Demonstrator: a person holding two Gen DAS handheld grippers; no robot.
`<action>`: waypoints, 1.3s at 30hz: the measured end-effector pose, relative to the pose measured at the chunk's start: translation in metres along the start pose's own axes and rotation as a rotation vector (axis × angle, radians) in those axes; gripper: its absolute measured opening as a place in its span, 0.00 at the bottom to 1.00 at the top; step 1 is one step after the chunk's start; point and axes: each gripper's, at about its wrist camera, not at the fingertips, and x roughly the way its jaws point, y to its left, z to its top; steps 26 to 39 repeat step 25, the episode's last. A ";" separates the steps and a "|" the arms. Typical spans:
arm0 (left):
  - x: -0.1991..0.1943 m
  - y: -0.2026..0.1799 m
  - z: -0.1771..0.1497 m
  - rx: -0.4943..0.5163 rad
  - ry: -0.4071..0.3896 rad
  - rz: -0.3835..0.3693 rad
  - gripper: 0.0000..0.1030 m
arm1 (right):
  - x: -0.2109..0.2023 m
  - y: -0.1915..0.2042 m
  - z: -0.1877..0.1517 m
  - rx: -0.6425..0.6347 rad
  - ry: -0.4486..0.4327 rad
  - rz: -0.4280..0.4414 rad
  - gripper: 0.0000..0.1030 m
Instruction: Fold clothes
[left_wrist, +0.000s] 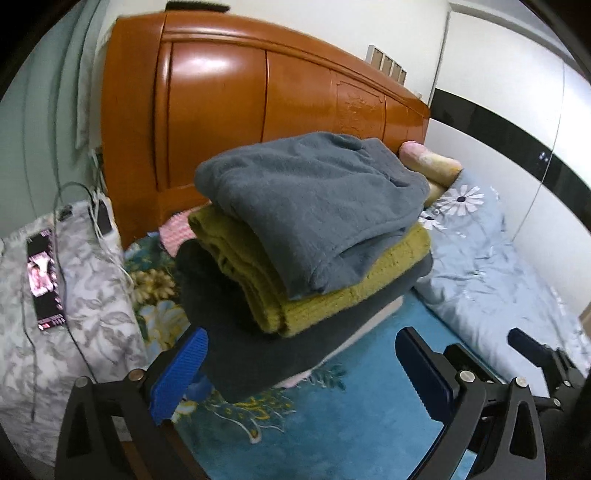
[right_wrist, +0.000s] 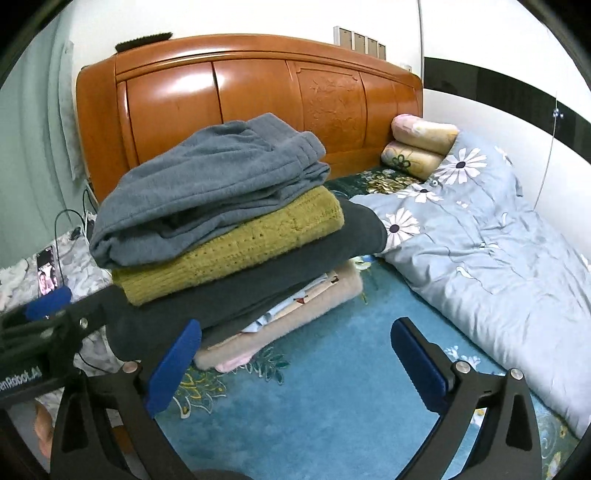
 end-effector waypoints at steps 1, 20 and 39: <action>-0.002 -0.002 -0.002 0.015 -0.012 0.007 1.00 | -0.001 0.000 -0.002 0.003 -0.001 -0.004 1.00; -0.008 -0.011 -0.014 0.068 -0.042 0.049 1.00 | -0.005 -0.006 -0.020 0.015 0.033 -0.017 1.00; -0.005 -0.011 -0.015 0.065 -0.027 0.044 1.00 | -0.003 -0.007 -0.021 0.018 0.041 -0.016 1.00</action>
